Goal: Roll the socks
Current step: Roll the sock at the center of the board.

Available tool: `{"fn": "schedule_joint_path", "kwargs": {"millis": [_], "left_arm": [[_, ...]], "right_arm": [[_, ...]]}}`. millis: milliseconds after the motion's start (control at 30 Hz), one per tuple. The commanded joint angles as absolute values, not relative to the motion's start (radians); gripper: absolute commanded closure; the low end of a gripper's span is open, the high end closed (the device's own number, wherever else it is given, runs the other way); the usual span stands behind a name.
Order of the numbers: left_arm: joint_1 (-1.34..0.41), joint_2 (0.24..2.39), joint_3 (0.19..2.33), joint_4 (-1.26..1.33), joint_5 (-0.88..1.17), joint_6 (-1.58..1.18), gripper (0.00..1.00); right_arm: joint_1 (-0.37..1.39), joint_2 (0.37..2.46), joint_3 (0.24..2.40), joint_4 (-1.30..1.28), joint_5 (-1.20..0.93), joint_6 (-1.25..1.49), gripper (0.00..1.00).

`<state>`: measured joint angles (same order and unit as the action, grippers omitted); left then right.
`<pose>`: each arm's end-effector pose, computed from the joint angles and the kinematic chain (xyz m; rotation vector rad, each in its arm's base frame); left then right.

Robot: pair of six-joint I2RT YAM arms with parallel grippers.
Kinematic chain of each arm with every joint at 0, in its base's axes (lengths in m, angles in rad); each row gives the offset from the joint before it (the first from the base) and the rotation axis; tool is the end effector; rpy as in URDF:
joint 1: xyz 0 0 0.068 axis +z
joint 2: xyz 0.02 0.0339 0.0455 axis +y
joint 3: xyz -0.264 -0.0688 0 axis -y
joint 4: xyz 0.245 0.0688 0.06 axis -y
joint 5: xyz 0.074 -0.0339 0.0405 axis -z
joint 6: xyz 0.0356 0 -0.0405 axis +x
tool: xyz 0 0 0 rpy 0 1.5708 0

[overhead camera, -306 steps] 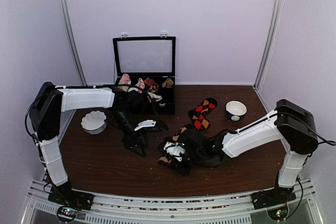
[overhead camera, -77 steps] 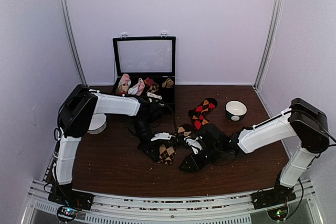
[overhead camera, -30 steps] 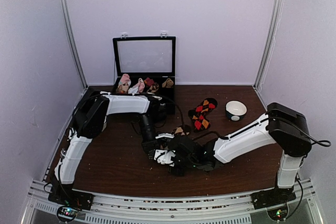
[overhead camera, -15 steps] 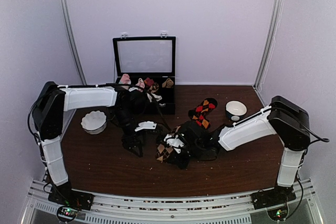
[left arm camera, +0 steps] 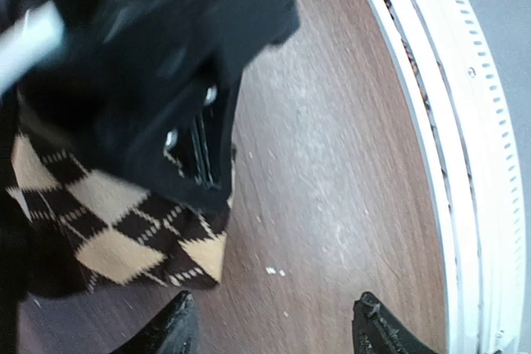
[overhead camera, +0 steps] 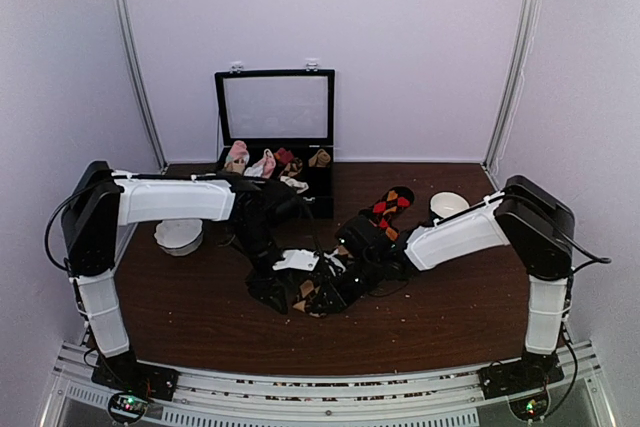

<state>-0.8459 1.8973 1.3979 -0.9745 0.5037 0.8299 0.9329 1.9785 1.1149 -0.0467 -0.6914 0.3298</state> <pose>0.2250 -0.2799 0.1942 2.2209 1.9496 -0.7615 0.2150 0.3282 0.1285 -1.1197 2.4780 1.3307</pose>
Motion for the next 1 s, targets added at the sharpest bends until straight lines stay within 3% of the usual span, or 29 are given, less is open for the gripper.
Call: {"fn": "schedule_joint_path", "kwargs": {"millis": [0,533,833,967], "left_arm": [[-0.87,1.911,1.383,-0.889,0.476,0.861,0.37],[-0.902,2.013,1.376,-0.76,0.352,0.888,0.54],[-0.903,2.021,1.324,-0.73,0.274,0.921,0.58],[-0.904,2.043,1.321,-0.738,0.238,0.929,0.66]], "right_arm": [[0.901,2.033,1.127,-0.081,-0.751,0.424,1.0],[0.864,2.143,1.108,0.076,-0.832,0.627,1.0],[0.859,2.143,1.085,0.108,-0.85,0.651,1.0],[0.851,2.123,1.073,0.127,-0.85,0.659,0.94]]}}
